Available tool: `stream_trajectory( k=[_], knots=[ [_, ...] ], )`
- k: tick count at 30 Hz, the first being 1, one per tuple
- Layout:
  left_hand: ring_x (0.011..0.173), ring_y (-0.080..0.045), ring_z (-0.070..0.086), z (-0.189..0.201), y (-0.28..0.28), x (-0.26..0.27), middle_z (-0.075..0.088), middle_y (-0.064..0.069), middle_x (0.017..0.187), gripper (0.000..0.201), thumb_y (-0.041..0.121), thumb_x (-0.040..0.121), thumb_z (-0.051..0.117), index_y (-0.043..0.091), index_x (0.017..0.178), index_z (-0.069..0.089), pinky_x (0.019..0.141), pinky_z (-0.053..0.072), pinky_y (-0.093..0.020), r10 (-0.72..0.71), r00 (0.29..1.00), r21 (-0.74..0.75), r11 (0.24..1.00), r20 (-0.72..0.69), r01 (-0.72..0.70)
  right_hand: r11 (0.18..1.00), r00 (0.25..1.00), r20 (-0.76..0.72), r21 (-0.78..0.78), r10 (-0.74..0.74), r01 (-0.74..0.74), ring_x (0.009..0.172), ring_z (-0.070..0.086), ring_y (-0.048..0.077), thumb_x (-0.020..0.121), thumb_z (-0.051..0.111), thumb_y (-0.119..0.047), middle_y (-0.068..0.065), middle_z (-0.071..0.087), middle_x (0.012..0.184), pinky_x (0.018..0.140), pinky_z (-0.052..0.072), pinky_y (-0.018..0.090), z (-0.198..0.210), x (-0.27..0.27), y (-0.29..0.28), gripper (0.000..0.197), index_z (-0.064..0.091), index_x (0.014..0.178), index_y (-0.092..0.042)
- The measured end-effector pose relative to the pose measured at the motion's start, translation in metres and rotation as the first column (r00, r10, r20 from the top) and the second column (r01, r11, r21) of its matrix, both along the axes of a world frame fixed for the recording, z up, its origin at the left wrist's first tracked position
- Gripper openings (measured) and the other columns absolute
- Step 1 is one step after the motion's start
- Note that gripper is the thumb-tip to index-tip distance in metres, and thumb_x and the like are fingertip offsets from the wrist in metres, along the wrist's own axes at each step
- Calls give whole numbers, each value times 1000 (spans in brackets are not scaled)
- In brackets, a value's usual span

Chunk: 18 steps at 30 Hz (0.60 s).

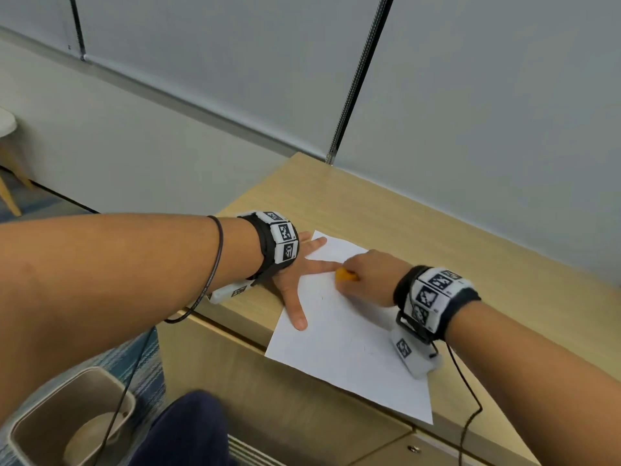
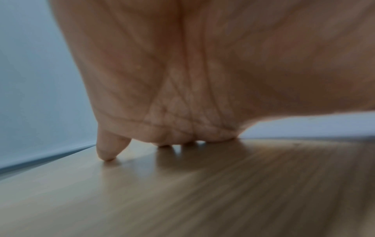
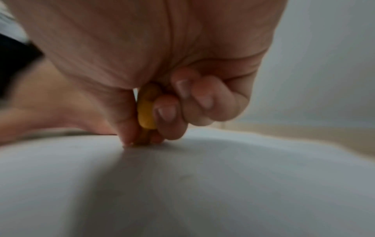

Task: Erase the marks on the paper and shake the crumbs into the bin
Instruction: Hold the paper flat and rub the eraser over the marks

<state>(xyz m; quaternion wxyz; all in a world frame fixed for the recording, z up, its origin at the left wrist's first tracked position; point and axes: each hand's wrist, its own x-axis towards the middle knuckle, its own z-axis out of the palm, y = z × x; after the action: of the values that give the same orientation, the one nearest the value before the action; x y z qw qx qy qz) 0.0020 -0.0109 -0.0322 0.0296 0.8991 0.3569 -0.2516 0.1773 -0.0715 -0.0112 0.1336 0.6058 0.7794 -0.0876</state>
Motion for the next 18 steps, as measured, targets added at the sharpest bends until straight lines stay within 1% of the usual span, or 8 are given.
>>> stream_trajectory(
  k=[1, 3, 5, 8, 10, 12, 16, 18],
  knots=[
    [147, -36, -26, 0, -1, 0, -35, -4, 158, 133, 89, 50, 65, 58, 138, -30, 115, -2, -67, -1, 1000, 6, 1000, -1, 1, 1000, 1000, 7, 26, -5, 5, 79, 60, 25, 99, 39, -44, 1, 64, 81, 75, 50, 39, -2, 1, 1, 34, 52, 74, -23],
    [147, -36, -26, -1, 1, 0, -35, -3, 158, 134, 91, 47, 64, 59, 139, -28, 114, -1, -67, -4, 1000, 15, 1000, -14, 4, 998, 997, 33, -4, 65, -64, 75, 57, 21, 99, 41, -46, -3, 59, 76, 72, 46, 37, -8, -10, -10, 33, 47, 72, -26],
    [147, -37, -26, -4, 3, -1, -35, -3, 159, 136, 93, 42, 63, 60, 139, -27, 113, -1, -67, 3, 1000, 6, 1000, -9, -3, 993, 995, -23, -74, 94, -96, 68, 50, 16, 97, 46, -49, -7, 52, 70, 69, 43, 36, -12, -21, -27, 36, 45, 70, -25],
    [147, -38, -24, -5, 3, 1, -34, -3, 159, 138, 95, 39, 60, 60, 139, -28, 115, -1, -67, 23, 1000, 0, 1000, -3, -23, 997, 998, -37, -70, -44, 41, 72, 51, 21, 94, 46, -48, -3, 53, 73, 70, 43, 37, -9, 3, -12, 36, 42, 67, -24],
    [148, -37, -23, -2, 0, 3, -33, -5, 159, 136, 93, 45, 61, 56, 142, -26, 116, 0, -66, 27, 1000, 3, 1000, -10, -27, 989, 990, 20, -32, -142, 142, 75, 52, 24, 92, 41, -48, -1, 54, 76, 69, 43, 37, -4, 23, 2, 35, 41, 66, -24],
    [148, -37, -22, 2, -2, 4, -33, -5, 159, 134, 90, 50, 63, 55, 143, -26, 116, 1, -66, 28, 999, 3, 1000, -21, -28, 982, 981, 43, -12, -188, 189, 74, 50, 24, 93, 42, -48, -1, 53, 76, 66, 41, 35, -2, 35, 5, 35, 40, 67, -24],
    [148, -35, -24, 5, -5, 1, -34, -3, 159, 134, 91, 49, 64, 57, 142, -26, 115, 1, -67, 57, 998, -16, 998, -22, -58, 948, 934, -190, 36, -303, 315, 69, 48, 21, 98, 50, -44, 0, 53, 77, 65, 38, 33, 9, 57, -12, 37, 44, 73, -18],
    [148, -36, -24, 7, -9, 2, -33, -4, 159, 134, 93, 48, 62, 56, 143, -26, 115, 1, -68, 71, 997, -12, 997, -31, -72, 939, 926, -190, 50, -325, 340, 69, 49, 21, 99, 50, -45, 2, 56, 78, 66, 40, 33, 15, 67, -24, 37, 44, 74, -18]
  ],
)
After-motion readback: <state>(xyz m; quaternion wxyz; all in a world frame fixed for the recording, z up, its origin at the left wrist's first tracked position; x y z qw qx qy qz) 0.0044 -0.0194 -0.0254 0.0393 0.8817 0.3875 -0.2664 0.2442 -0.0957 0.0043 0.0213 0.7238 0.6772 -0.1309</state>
